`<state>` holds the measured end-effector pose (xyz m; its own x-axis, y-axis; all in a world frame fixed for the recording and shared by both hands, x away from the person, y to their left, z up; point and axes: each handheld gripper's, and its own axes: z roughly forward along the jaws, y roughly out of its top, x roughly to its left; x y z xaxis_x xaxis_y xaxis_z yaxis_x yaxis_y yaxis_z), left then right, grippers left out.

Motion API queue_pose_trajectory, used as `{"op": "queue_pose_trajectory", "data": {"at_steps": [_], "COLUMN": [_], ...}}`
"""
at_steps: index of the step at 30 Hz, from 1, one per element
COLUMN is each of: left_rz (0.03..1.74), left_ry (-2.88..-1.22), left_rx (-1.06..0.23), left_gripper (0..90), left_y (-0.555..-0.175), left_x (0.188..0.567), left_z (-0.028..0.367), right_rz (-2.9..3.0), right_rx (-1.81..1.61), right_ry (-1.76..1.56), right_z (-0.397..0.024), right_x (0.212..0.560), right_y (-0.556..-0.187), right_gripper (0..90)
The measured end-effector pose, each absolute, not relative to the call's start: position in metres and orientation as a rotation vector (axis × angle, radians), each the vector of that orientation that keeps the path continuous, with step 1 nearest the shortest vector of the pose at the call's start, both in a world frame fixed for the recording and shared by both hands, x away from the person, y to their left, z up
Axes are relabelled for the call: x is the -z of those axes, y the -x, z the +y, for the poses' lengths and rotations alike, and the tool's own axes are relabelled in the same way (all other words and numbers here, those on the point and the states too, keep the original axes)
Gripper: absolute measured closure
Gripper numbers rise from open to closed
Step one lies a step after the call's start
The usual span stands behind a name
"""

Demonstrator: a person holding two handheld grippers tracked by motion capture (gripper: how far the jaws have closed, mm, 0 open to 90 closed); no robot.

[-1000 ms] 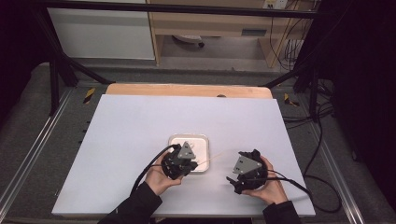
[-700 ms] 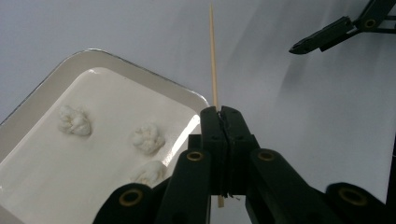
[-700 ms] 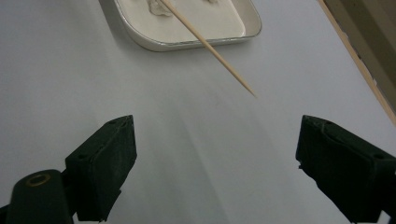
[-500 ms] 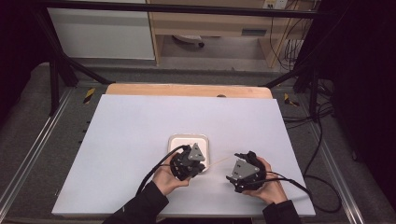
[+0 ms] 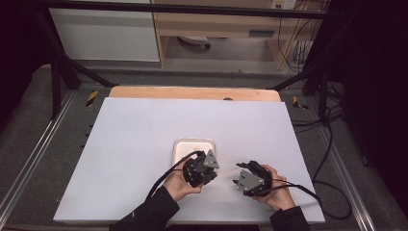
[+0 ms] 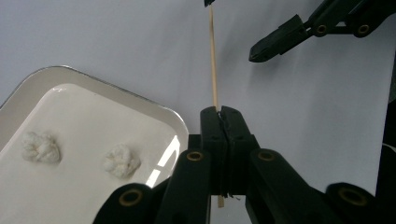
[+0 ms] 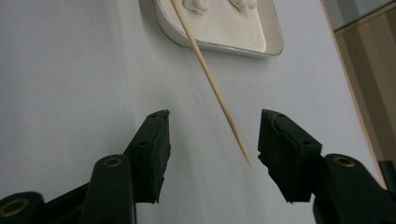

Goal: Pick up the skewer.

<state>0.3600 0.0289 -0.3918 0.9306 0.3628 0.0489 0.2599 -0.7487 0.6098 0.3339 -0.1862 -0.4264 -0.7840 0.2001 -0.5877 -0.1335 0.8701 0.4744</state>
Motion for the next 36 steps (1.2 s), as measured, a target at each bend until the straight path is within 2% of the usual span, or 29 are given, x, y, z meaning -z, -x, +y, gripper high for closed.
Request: {"op": "queue_pose_trajectory", "data": {"at_steps": [13, 36], "left_rz": [0.386, 0.376], "left_ry": [-2.481, -2.490], "left_rx": [-0.202, -0.187], "left_gripper": [88.6, 88.6], "left_y": [-0.356, -0.356], "left_x": [0.389, 0.389], "left_z": [0.014, 0.015], "right_rz": [2.364, 2.350], "right_rx": [-0.585, -0.515], "right_ry": [0.119, 0.261], "right_z": [-0.183, -0.183], "right_x": [0.430, 0.433], "right_y": [-0.333, -0.338], "right_gripper": [59.4, 83.1]}}
